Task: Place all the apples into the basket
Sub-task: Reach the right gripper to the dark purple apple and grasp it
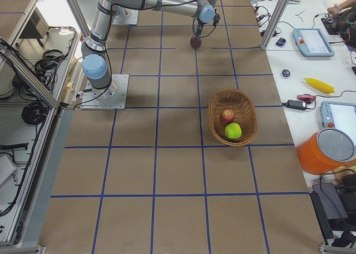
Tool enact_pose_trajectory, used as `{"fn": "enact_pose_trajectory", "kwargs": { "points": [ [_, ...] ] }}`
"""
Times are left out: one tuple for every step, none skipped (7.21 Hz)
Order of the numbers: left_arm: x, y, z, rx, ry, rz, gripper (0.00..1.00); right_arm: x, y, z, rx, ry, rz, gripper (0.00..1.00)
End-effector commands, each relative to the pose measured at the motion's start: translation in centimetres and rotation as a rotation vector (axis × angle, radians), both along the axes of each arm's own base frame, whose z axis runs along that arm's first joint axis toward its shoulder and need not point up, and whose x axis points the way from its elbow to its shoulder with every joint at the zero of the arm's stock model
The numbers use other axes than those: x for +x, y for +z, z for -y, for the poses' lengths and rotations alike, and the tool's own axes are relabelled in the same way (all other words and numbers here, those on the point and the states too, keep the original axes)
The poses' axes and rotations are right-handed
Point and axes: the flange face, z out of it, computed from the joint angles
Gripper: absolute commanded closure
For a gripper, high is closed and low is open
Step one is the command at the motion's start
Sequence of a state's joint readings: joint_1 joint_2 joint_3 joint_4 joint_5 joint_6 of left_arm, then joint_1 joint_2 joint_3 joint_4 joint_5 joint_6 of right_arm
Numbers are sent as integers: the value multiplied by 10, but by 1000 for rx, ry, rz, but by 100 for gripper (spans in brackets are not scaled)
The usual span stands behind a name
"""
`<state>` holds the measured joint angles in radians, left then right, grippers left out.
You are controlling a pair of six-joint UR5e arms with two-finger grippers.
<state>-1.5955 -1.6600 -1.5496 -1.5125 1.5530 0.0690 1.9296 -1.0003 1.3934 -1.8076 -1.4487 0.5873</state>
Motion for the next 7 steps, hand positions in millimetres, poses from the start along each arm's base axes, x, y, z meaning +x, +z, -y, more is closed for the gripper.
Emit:
{"fn": "enact_pose_trajectory", "kwargs": {
  "points": [
    [1, -1, 1, 3, 3, -2, 0, 17, -22, -2, -7, -17, -7, 0],
    [2, 0, 2, 0, 5, -5, 0, 21, -26, 9, -60, -19, 15, 0],
    [3, -2, 2, 3, 6, -7, 0, 21, -40, 14, -80, -19, 5, 0],
    [4, -6, 2, 10, 9, -11, 0, 20, -46, 12, -70, -20, 1, 0],
    [3, -5, 4, 9, 8, -14, 0, 18, -51, 9, -50, -19, -11, 0],
    [3, -4, 4, 6, 10, -13, 0, 17, -54, 7, -41, -21, -15, 3],
    [4, -6, 5, 9, 13, -14, 0, 16, -59, 4, -27, -21, -17, 50]
  ]
}}
